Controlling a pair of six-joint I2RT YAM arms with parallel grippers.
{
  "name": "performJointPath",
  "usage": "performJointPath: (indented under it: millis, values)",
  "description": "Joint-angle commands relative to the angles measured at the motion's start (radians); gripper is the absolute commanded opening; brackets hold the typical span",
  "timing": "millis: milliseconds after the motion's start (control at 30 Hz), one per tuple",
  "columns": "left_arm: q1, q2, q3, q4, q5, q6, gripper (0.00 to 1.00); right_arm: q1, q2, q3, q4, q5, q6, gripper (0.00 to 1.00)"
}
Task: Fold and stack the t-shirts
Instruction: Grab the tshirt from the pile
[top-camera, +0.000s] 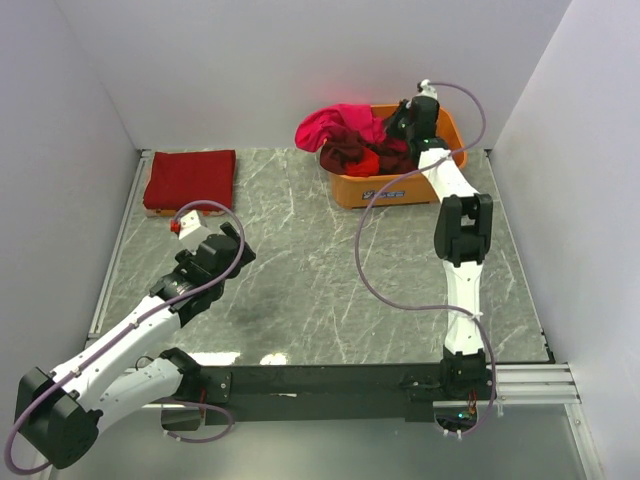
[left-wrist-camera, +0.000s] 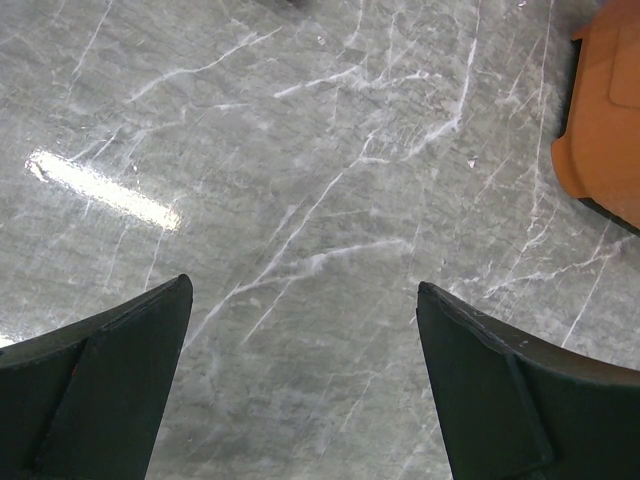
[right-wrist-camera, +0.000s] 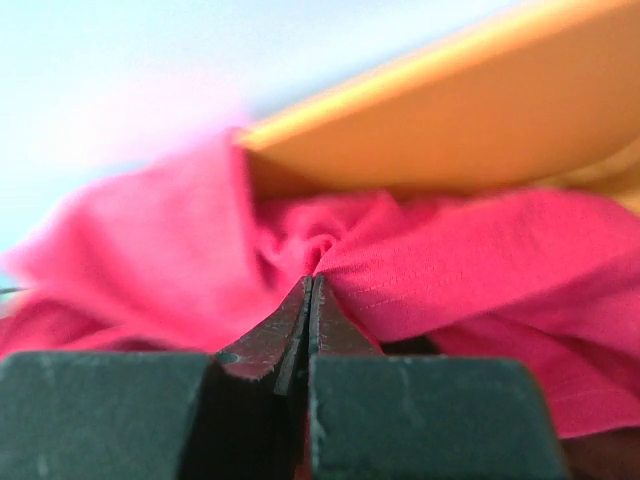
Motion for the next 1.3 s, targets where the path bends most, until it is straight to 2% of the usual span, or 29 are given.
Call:
performJointPath:
  millis: [0,100,233,433,800,900,1067,1167,1267]
  values:
    - [-0.001,-0.021,0.009,0.016,-0.008,0.000,0.99,-0.002,-0.151,-0.026,0.156,-0.124,0.012,0.00]
    - [-0.001,-0.025,0.011,0.012,-0.011,-0.003,0.99,-0.001,-0.150,-0.009,0.140,-0.187,0.007,0.00]
    - [-0.001,-0.036,0.009,0.009,-0.014,-0.004,0.99,-0.001,-0.210,-0.128,0.220,-0.235,0.026,0.00]
    - [-0.001,-0.038,0.003,0.032,-0.002,0.004,0.99,0.007,-0.343,-0.258,0.392,-0.383,0.084,0.00]
    - [-0.001,-0.038,0.006,0.029,0.009,0.002,0.99,0.096,-0.659,-0.416,0.541,-0.630,0.150,0.00]
    - [-0.001,-0.051,0.001,0.029,0.009,0.000,1.00,0.154,-0.771,-0.433,0.477,-0.657,0.052,0.00]
    - [-0.001,-0.085,-0.005,0.021,0.010,-0.006,0.99,0.300,-1.007,-0.511,0.277,-0.562,-0.227,0.00]
    - [-0.001,-0.107,-0.006,0.000,0.004,-0.019,0.99,0.363,-1.125,-0.595,0.258,-0.528,-0.266,0.00]
    - [-0.001,-0.133,-0.008,-0.028,0.003,-0.035,0.99,0.378,-1.213,-0.672,0.301,-0.571,-0.223,0.00]
